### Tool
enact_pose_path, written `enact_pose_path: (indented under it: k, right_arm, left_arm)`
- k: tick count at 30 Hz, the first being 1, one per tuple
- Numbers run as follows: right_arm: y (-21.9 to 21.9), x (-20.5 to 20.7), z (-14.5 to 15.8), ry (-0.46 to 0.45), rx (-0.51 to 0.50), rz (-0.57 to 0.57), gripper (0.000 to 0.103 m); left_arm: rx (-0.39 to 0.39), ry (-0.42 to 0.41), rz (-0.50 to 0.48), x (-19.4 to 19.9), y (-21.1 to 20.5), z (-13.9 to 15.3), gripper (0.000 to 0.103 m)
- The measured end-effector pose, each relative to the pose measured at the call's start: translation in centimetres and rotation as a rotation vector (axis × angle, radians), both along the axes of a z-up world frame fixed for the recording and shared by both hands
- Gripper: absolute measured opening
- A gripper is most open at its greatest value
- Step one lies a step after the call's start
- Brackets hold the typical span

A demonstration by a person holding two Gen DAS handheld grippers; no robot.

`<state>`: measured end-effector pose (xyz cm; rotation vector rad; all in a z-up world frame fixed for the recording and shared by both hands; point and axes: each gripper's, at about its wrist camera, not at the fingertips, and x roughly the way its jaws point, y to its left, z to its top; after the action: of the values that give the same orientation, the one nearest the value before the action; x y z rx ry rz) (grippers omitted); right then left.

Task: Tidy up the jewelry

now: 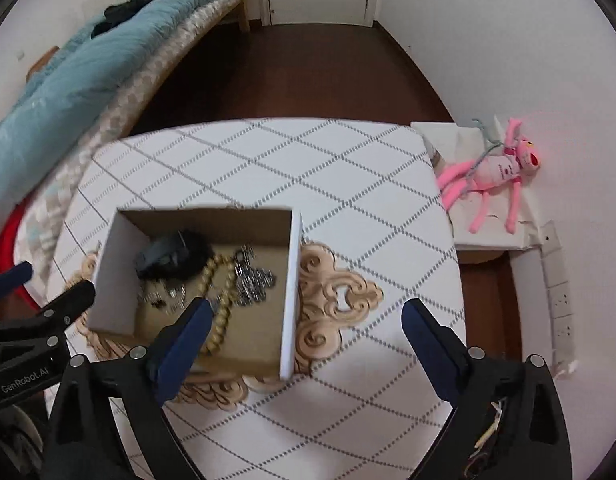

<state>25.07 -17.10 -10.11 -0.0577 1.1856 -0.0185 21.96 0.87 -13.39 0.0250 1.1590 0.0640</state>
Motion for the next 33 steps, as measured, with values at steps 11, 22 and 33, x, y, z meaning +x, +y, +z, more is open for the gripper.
enact_pose_path:
  k: [11, 22, 33]
  right_arm:
    - [0.0, -3.7, 0.7, -0.024, 0.003, -0.029, 0.103]
    - [0.1, -10.8, 9.8, -0.204, -0.007, -0.04, 0.103]
    - [0.2, -19.0, 20.0, -0.379, 0.012, -0.048, 0.103]
  left_arm:
    - [-0.023, -0.027, 0.036, -3.3, 0.2, 1.7, 0.103]
    - [-0.042, -0.207, 0.021, -10.7, -0.3, 10.9, 0.103]
    - [-0.073, -0.346, -0.016, -17.1, -0.6, 18.9, 0.103]
